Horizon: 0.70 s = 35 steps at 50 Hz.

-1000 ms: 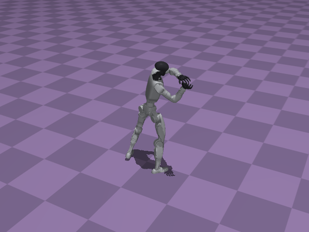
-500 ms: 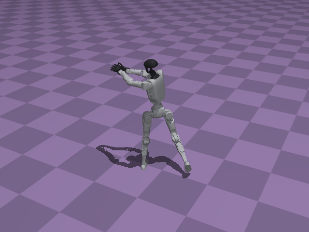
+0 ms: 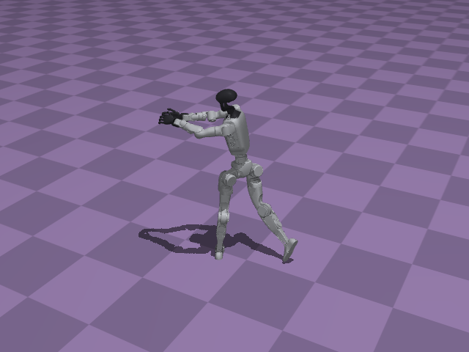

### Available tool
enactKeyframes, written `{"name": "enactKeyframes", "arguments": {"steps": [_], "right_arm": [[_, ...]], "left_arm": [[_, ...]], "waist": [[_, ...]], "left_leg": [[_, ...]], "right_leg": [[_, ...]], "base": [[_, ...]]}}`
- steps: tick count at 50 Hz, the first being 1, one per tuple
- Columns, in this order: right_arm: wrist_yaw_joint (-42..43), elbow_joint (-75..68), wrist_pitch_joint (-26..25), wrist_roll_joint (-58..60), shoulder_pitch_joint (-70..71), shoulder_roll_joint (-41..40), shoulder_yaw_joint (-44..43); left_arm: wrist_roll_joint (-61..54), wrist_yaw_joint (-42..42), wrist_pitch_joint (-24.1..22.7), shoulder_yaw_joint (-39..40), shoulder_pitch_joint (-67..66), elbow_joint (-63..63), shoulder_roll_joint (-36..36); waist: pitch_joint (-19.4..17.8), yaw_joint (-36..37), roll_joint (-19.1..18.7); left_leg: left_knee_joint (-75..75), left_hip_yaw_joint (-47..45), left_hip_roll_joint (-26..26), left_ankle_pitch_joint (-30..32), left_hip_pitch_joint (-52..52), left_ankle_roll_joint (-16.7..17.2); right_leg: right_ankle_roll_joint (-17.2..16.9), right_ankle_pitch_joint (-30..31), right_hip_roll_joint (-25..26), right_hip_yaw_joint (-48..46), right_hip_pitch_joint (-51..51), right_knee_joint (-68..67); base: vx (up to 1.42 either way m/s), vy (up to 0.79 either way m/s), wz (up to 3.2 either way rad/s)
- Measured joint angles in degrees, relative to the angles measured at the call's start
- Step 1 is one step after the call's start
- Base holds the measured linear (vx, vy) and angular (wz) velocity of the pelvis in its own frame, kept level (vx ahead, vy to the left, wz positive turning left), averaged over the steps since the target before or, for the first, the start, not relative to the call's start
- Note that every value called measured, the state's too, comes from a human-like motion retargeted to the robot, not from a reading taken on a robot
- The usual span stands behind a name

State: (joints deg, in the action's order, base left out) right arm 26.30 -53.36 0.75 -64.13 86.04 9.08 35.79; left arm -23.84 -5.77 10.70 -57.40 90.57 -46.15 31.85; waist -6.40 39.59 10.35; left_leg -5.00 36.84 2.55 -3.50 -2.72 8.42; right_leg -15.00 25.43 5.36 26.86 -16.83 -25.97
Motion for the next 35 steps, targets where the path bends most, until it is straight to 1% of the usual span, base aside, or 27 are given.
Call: {"name": "enactKeyframes", "arguments": {"steps": [2,4,10,12,13,14,15,18,20,22,23,24,25,26,27,28,30,31,32,35], "right_arm": [[-2.00,0.31,-1.93,1.71,0.48,2.10,1.34],[-4.22,0.75,-2.77,1.43,0.81,3.04,2.08],[-5.25,2.22,-3.13,2.83,0.72,4.25,3.28],[-5.33,2.38,-2.86,3.05,0.49,4.09,3.03],[-5.53,2.33,-2.71,3.42,0.39,3.87,2.85],[-5.55,2.32,-2.71,3.92,0.26,3.70,2.60],[-5.49,2.32,-2.80,4.49,0.11,3.56,2.32],[-4.52,3.04,-2.55,9.45,-0.42,3.39,1.84],[-3.69,3.45,-2.42,12.46,-1.49,3.38,1.81],[-2.09,3.69,-1.52,14.52,-2.79,3.30,1.45],[-1.09,4.01,-0.97,16.58,-3.33,3.36,0.97],[-6.19,4.33,-3.17,23.29,-3.70,4.25,0.98],[-14.34,4.67,-6.75,32.33,-3.99,5.57,1.22],[-4.24,7.03,-0.92,25.87,-3.99,3.51,-1.13],[2.15,9.27,2.99,22.09,-4.54,2.47,-3.03],[1.12,11.28,3.07,23.64,-6.19,3.46,-4.03],[2.30,15.85,5.01,26.67,-7.48,3.61,-6.09],[3.27,18.43,6.10,27.49,-8.72,3.95,-7.13],[4.21,21.20,7.15,28.18,-10.23,4.34,-8.13],[5.25,29.40,8.96,30.45,-15.92,6.39,-10.23]], "left_arm": [[-0.17,0.13,-0.07,0.01,0.59,-0.18,-1.49],[-0.66,-0.07,-0.46,-0.02,0.97,-0.14,-1.83],[-1.07,-1.04,-0.88,-0.10,0.66,0.92,-1.45],[-1.74,-1.30,-1.17,0.01,0.21,1.36,-1.29],[-2.32,-1.41,-1.64,0.14,-0.18,1.61,-1.14],[-2.78,-1.75,-1.70,0.31,-0.55,1.93,-1.09],[-3.18,-2.20,-1.54,0.50,-0.92,2.28,-1.10],[-2.78,-2.67,-2.03,0.36,-1.69,3.20,-0.93],[-2.33,-2.82,-2.24,0.53,-2.59,3.80,-1.39],[-2.18,-3.17,-2.93,1.10,-3.83,4.46,-2.05],[-2.10,-3.10,-3.61,1.60,-4.55,5.08,-2.26],[-0.66,-1.49,-4.31,2.55,-5.59,6.05,-2.15],[1.44,0.89,-5.01,3.73,-6.79,7.21,-1.89],[-1.14,-2.41,-6.68,4.66,-6.83,8.79,-0.89],[-2.60,-4.86,-7.94,5.92,-7.40,10.16,-0.54],[-1.80,-5.62,-8.37,7.85,-9.06,11.08,-1.47],[-2.18,-7.17,-9.98,9.77,-9.84,13.93,-0.47],[-1.81,-7.70,-10.33,10.63,-10.28,15.24,-0.25],[-1.30,-8.28,-10.60,11.41,-10.76,16.57,-0.11],[1.63,-9.78,-10.72,12.78,-12.18,20.05,-0.86]], "waist": [[-0.09,0.07,-0.50],[-0.04,-0.73,-1.27],[1.03,-3.95,-3.79],[1.91,-5.18,-4.73],[2.65,-5.88,-5.29],[3.22,-6.51,-5.51],[3.71,-7.10,-5.57],[5.08,-8.85,-6.89],[5.93,-9.63,-6.59],[6.00,-10.72,-4.97],[6.14,-11.20,-4.87],[6.26,-11.66,-4.65],[6.36,-12.13,-4.38],[5.02,-12.88,-4.20],[4.43,-13.23,-4.08],[5.32,-12.80,-4.08],[4.71,-13.63,-3.50],[4.69,-14.43,-3.32],[4.69,-15.41,-3.21],[4.93,-19.99,-3.69]], "left_leg": [[0.02,-1.88,0.64,-0.10,0.39,0.46],[0.45,-4.05,1.20,-0.18,0.85,0.63],[6.78,-11.91,2.40,-3.18,0.24,0.29],[9.25,-14.57,3.40,-4.50,-0.53,0.29],[10.40,-15.81,4.35,-5.30,-1.02,1.07],[11.44,-17.65,4.60,-5.66,-1.66,0.33],[12.44,-19.78,4.50,-5.79,-2.36,-1.16],[14.45,-25.65,5.75,-6.51,-3.43,-1.25],[15.39,-30.33,5.10,-6.69,-4.09,-1.58],[15.55,-35.12,2.91,-6.62,-3.99,-2.07],[15.92,-37.26,3.34,-6.82,-3.82,-1.68],[16.77,-39.50,3.59,-7.23,-3.93,-1.60],[17.87,-41.78,3.74,-7.75,-4.17,-1.66],[18.62,-44.52,4.57,-8.10,-3.69,-1.14],[19.64,-47.24,5.40,-8.57,-3.51,-0.86],[21.17,-49.91,6.24,-9.31,-3.95,-1.06],[23.55,-55.46,8.55,-9.94,-4.04,-0.57],[24.52,-57.75,9.50,-10.13,-3.90,-0.61],[25.42,-59.87,10.39,-10.26,-3.70,-0.80],[26.68,-65.01,12.20,-9.57,-2.26,-2.52]], "right_leg": [[0.00,-0.64,-0.47,-0.18,0.40,-0.61],[0.00,-1.22,-0.87,0.37,0.54,-0.96],[0.00,-3.84,-2.57,2.21,0.99,-1.18],[0.00,-5.39,-3.43,1.36,2.08,-1.66],[0.00,-6.30,-3.72,0.26,3.13,-2.32],[0.00,-7.36,-4.66,-0.73,4.30,-2.78],[0.00,-8.50,-5.94,-1.68,5.55,-3.14],[0.00,-12.58,-10.20,-6.97,9.03,-3.57],[0.00,-15.91,-15.01,-11.74,11.82,-4.16],[0.79,-22.83,-21.57,-17.76,14.10,-4.89],[1.70,-26.55,-23.02,-21.22,14.43,-3.63],[2.08,-28.54,-24.14,-24.08,14.80,-2.01],[2.20,-29.67,-25.10,-26.62,15.19,-0.23],[3.75,-31.34,-26.57,-31.53,15.48,-0.01],[5.08,-32.98,-28.04,-36.65,15.79,0.38],[5.98,-34.56,-29.50,-42.22,16.13,1.13],[8.44,-38.13,-30.65,-51.79,16.40,3.70],[8.90,-39.21,-30.35,-54.86,16.15,5.98],[9.11,-40.02,-29.90,-56.56,16.02,8.17],[7.91,-40.37,-28.10,-51.81,16.79,13.04]], "base": [[-0.07,0.01,-0.86],[-0.08,-0.01,-0.94],[-0.11,-0.01,-1.15],[-0.17,0.03,-1.40],[-0.21,0.05,-1.53],[-0.23,0.08,-1.62],[-0.26,0.12,-1.71],[-0.27,0.16,-1.88],[-0.24,0.17,-1.98],[-0.19,0.07,-1.90],[-0.18,-0.08,-1.98],[-0.18,-0.15,-2.05],[-0.19,-0.19,-2.23],[-0.20,-0.22,-2.38],[-0.19,-0.24,-2.54],[-0.19,-0.26,-2.60],[-0.19,-0.30,-2.60],[-0.17,-0.32,-2.36],[-0.16,-0.32,-2.04],[-0.13,-0.30,-1.63]]}}
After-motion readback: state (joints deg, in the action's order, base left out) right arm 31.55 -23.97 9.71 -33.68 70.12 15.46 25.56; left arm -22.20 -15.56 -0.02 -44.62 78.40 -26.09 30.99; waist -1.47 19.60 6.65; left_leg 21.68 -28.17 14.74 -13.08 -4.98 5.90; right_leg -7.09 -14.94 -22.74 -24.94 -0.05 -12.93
